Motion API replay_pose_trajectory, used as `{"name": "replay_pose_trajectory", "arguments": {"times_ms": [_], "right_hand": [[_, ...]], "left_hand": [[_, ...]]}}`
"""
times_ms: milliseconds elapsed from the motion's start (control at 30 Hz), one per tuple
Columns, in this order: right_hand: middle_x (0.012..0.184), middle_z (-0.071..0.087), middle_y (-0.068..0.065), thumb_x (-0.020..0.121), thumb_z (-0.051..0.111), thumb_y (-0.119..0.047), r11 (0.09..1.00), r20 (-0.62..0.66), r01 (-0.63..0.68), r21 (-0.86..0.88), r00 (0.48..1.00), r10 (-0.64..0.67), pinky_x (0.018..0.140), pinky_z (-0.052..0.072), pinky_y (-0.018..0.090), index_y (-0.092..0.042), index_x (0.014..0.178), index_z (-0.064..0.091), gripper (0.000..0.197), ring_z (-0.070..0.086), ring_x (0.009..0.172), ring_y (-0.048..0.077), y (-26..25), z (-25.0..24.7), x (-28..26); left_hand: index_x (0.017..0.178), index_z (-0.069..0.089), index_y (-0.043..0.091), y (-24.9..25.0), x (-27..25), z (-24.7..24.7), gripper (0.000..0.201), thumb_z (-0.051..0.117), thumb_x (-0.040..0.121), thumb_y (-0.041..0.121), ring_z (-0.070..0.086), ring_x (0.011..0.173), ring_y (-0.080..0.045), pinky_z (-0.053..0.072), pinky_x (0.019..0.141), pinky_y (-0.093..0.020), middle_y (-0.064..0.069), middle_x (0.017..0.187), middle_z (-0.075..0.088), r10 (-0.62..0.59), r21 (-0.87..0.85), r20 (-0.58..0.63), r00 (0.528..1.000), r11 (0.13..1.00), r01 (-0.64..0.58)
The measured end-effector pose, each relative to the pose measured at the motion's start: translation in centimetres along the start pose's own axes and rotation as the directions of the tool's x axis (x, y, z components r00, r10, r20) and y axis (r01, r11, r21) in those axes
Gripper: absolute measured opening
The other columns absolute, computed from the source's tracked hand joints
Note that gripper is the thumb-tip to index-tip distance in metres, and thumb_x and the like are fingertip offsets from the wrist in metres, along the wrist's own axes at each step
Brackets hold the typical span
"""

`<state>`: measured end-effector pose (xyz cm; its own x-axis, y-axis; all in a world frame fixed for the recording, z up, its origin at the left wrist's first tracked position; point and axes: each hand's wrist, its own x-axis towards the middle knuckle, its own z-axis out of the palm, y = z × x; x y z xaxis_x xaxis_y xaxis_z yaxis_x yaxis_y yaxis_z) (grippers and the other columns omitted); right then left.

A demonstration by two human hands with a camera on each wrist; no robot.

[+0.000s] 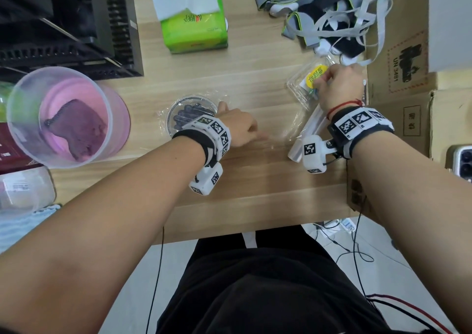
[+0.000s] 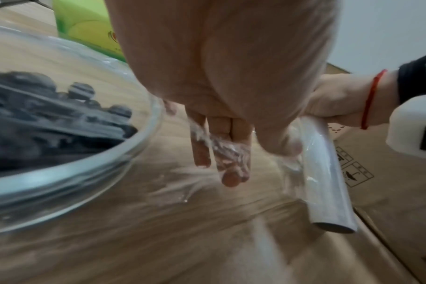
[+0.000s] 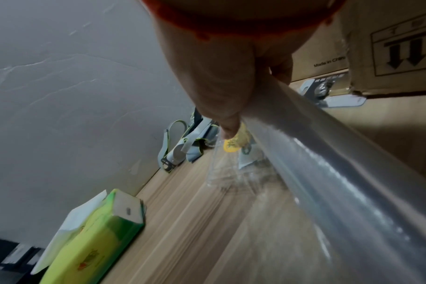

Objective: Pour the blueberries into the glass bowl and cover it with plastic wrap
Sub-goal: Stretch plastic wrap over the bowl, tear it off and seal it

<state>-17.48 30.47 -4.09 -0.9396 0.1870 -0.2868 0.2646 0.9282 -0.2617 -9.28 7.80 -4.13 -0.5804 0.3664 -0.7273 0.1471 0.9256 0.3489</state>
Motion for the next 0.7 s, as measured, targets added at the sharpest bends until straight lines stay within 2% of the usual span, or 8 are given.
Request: {"name": "replay_pose_trajectory", "arguments": {"times_ms": [67, 167, 233, 367, 467, 500, 633, 700], "right_hand": [[0.123, 0.051, 0.015, 0.09, 0.064, -0.029, 0.997, 0.017, 0.059, 0.05, 0.998, -0.06, 0.096, 0.046, 0.035, -0.012, 0.095, 0.068, 0.017, 0.057, 0.104, 0.03, -0.9, 0.1, -0.7], [0.115, 0.049, 0.01, 0.09, 0.066, -0.031, 0.967, 0.086, 0.232, 0.102, 0.967, -0.241, 0.089, 0.042, 0.027, -0.012, 0.097, 0.067, 0.02, 0.051, 0.095, 0.021, -2.9, 1.0, -2.1], [0.109, 0.049, 0.013, 0.086, 0.07, -0.027, 0.93, 0.135, 0.334, 0.151, 0.925, -0.354, 0.092, 0.04, 0.029, -0.01, 0.101, 0.068, 0.023, 0.052, 0.101, 0.027, -4.1, 2.0, -2.9], [0.129, 0.053, 0.01, 0.08, 0.074, -0.027, 0.892, 0.24, 0.453, 0.005, 0.865, -0.441, 0.097, 0.041, 0.045, -0.019, 0.115, 0.068, 0.037, 0.044, 0.121, 0.036, -5.0, 3.1, -4.2], [0.121, 0.061, 0.012, 0.081, 0.071, -0.012, 0.801, 0.233, 0.598, 0.043, 0.773, -0.59, 0.095, 0.04, 0.038, -0.013, 0.106, 0.073, 0.025, 0.051, 0.114, 0.036, -5.8, 2.8, -5.1], [0.115, 0.066, 0.012, 0.083, 0.065, -0.009, 0.782, 0.293, 0.619, 0.076, 0.735, -0.611, 0.093, 0.041, 0.034, -0.012, 0.104, 0.075, 0.023, 0.057, 0.109, 0.034, -6.1, 2.5, -5.6], [0.086, 0.073, 0.004, 0.092, 0.054, -0.016, 0.861, 0.662, 0.495, 0.116, 0.608, -0.438, 0.083, 0.053, 0.031, -0.013, 0.105, 0.073, 0.023, 0.069, 0.083, 0.023, -6.5, 1.6, -7.1], [0.067, 0.068, -0.004, 0.093, 0.056, -0.021, 0.888, 0.732, 0.436, 0.146, 0.556, -0.393, 0.072, 0.055, 0.026, -0.016, 0.1, 0.072, 0.018, 0.068, 0.064, 0.014, -6.1, 1.7, -7.3]], "left_hand": [[0.098, 0.073, 0.029, 0.5, 0.2, -0.1, 0.041, 0.046, 0.097, 0.06, 0.048, 0.094, -0.023, 0.022, 0.095, -0.041, 0.01, 0.075, 0.064, 0.019, -0.008, 0.017, 1.0, 1.0, -0.019], [0.091, 0.073, 0.033, 0.3, 0.3, 0.2, 0.025, 0.055, 0.098, 0.049, 0.043, 0.099, -0.028, 0.023, 0.093, -0.041, 0.014, 0.072, 0.059, -0.006, -0.04, 0.01, 1.0, 0.999, 0.006], [0.084, 0.07, 0.035, -0.1, 0.4, 0.5, 0.023, 0.053, 0.099, 0.039, 0.043, 0.101, -0.03, 0.025, 0.093, -0.041, 0.016, 0.072, 0.059, -0.029, -0.05, -0.007, 1.0, 0.998, 0.029], [0.088, 0.073, 0.033, -0.6, 0.4, 0.9, 0.027, 0.049, 0.099, 0.025, 0.052, 0.099, -0.027, 0.027, 0.099, -0.043, 0.017, 0.074, 0.064, -0.055, -0.034, -0.036, 0.998, 0.998, 0.053], [0.092, 0.072, 0.031, -0.4, 0.1, 0.6, 0.029, 0.045, 0.1, 0.026, 0.055, 0.099, -0.026, 0.027, 0.103, -0.044, 0.012, 0.085, 0.07, -0.054, -0.061, -0.067, 0.996, 0.997, 0.05], [0.095, 0.072, 0.03, -0.3, 0.1, 0.5, 0.029, 0.043, 0.101, 0.027, 0.056, 0.099, -0.026, 0.026, 0.104, -0.044, 0.009, 0.089, 0.071, -0.056, -0.053, -0.068, 0.996, 0.997, 0.052], [0.1, 0.068, 0.024, -0.1, -0.1, 0.0, 0.029, 0.04, 0.103, 0.026, 0.055, 0.092, -0.026, 0.024, 0.104, -0.043, 0.001, 0.086, 0.066, -0.076, -0.018, -0.069, 0.995, 0.997, 0.075], [0.097, 0.066, 0.025, 0.0, -0.2, -0.1, 0.03, 0.037, 0.105, 0.03, 0.052, 0.089, -0.024, 0.023, 0.104, -0.043, 0.002, 0.084, 0.064, -0.066, -0.034, -0.067, 0.996, 0.997, 0.064]]}}
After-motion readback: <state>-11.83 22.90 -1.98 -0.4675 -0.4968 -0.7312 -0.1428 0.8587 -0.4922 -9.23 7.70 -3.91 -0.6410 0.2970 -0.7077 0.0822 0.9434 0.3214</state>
